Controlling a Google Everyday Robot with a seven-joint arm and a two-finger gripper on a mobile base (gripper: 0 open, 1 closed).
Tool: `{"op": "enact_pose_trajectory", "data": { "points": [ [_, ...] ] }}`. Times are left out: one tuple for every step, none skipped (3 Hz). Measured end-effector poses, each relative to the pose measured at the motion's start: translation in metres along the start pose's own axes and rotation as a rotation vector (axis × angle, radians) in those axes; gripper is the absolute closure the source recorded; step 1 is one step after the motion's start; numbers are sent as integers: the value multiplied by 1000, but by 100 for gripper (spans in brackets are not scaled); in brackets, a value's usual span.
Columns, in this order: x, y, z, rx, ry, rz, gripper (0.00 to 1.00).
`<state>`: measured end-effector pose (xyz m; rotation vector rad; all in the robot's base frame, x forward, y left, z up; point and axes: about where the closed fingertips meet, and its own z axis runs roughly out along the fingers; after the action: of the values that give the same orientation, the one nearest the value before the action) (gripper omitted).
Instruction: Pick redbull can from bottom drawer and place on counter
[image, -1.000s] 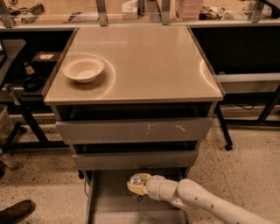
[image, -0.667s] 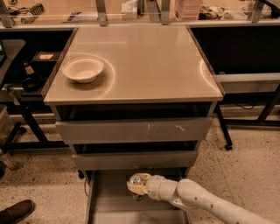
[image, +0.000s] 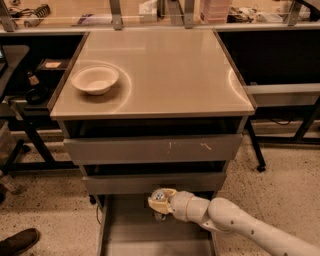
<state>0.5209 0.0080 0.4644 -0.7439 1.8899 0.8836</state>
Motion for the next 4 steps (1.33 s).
{"op": "enact_pose_trajectory", "data": {
  "points": [
    [-66, 5, -44, 60, -19, -39, 100],
    [-74, 7, -45, 63, -32, -31, 100],
    [-102, 16, -60, 78, -70, -33, 100],
    [-137, 27, -85, 97, -103, -41, 100]
  ]
}}
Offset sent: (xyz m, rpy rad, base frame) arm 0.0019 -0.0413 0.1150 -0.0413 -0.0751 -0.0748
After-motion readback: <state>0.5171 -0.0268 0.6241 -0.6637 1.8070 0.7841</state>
